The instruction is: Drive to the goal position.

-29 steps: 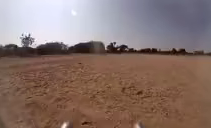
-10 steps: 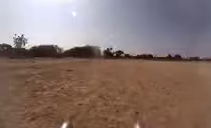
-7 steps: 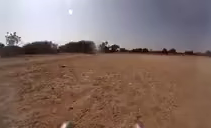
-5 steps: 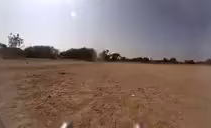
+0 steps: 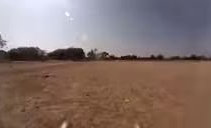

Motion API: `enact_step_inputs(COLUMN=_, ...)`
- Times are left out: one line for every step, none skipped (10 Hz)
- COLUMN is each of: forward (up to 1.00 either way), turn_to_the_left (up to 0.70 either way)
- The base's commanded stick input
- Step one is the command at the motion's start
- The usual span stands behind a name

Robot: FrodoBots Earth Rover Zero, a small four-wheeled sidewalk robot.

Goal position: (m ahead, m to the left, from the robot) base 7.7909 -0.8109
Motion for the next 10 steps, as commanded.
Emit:
enact_step_inputs(forward=0.7, turn_to_the_left=0.0)
enact_step_inputs(forward=0.7, turn_to_the_left=0.0)
enact_step_inputs(forward=0.7, turn_to_the_left=0.0)
enact_step_inputs(forward=0.7, turn_to_the_left=0.0)
enact_step_inputs(forward=0.7, turn_to_the_left=0.0)
enact_step_inputs(forward=0.7, turn_to_the_left=0.0)
enact_step_inputs(forward=0.7, turn_to_the_left=0.0)
enact_step_inputs(forward=0.7, turn_to_the_left=0.0)
enact_step_inputs(forward=0.7, turn_to_the_left=0.0)
enact_step_inputs(forward=0.7, turn_to_the_left=-0.08)
